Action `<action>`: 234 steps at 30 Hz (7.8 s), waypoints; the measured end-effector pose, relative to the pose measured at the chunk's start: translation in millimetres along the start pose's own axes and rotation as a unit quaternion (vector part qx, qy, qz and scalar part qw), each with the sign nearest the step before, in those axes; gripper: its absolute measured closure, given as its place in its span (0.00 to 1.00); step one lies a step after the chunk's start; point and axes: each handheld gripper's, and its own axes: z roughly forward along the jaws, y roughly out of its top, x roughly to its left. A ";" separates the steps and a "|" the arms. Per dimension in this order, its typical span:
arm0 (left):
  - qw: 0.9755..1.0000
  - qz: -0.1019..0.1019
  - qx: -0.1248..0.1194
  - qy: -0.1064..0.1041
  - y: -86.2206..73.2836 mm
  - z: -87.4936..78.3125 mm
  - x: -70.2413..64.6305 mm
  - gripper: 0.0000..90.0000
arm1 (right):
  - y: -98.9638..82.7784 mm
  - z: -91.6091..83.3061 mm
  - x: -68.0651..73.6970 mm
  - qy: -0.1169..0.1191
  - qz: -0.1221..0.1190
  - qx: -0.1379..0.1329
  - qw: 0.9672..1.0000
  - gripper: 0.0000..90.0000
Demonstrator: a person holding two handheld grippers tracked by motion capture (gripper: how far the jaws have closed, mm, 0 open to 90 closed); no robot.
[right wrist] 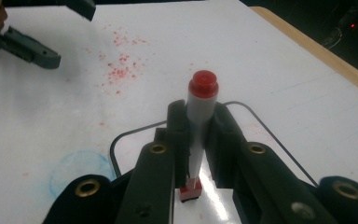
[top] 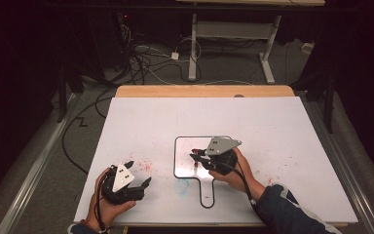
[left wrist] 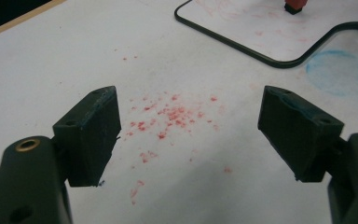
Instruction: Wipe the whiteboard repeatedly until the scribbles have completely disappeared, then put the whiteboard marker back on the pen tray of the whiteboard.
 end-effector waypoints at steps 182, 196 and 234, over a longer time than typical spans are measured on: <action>0.999 0.027 -0.001 -0.043 7.0 5.7 -10.6 0.24 | 5.4 42.6 -50.2 -0.086 -0.001 -0.005 0.996 0.91; 0.999 0.027 0.000 -0.046 6.5 5.3 -9.5 0.24 | 11.0 26.6 -8.7 0.029 -0.001 -0.001 1.000 0.91; 0.998 0.028 0.003 -0.047 6.6 5.7 -10.0 0.24 | 15.5 27.5 8.3 0.010 -0.059 0.017 0.998 0.91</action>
